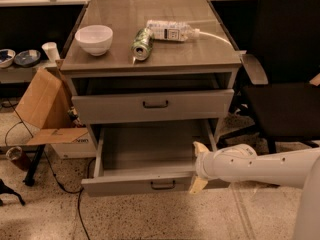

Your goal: Close middle drawer

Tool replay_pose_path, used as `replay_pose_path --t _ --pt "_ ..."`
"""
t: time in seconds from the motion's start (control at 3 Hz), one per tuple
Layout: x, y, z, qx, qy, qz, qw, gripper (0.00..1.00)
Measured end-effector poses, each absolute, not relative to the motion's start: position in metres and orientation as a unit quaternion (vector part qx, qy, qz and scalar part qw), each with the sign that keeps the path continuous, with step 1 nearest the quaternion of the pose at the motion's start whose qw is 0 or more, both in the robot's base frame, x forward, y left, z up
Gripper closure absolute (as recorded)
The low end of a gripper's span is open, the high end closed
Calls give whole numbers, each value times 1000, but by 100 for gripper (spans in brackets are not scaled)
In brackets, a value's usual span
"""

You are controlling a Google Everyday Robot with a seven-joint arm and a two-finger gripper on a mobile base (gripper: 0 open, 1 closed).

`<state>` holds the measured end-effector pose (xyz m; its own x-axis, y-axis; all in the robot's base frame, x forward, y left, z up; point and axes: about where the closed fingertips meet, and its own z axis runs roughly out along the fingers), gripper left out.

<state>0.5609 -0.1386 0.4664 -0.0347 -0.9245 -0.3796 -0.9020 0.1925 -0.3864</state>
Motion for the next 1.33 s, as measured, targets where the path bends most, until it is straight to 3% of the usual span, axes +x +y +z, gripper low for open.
replay_pose_path --t 0.33,1.33 --pt "555 -148 478 -620 729 -22 290 0" --pt "499 -175 475 -579 771 60 260 65"
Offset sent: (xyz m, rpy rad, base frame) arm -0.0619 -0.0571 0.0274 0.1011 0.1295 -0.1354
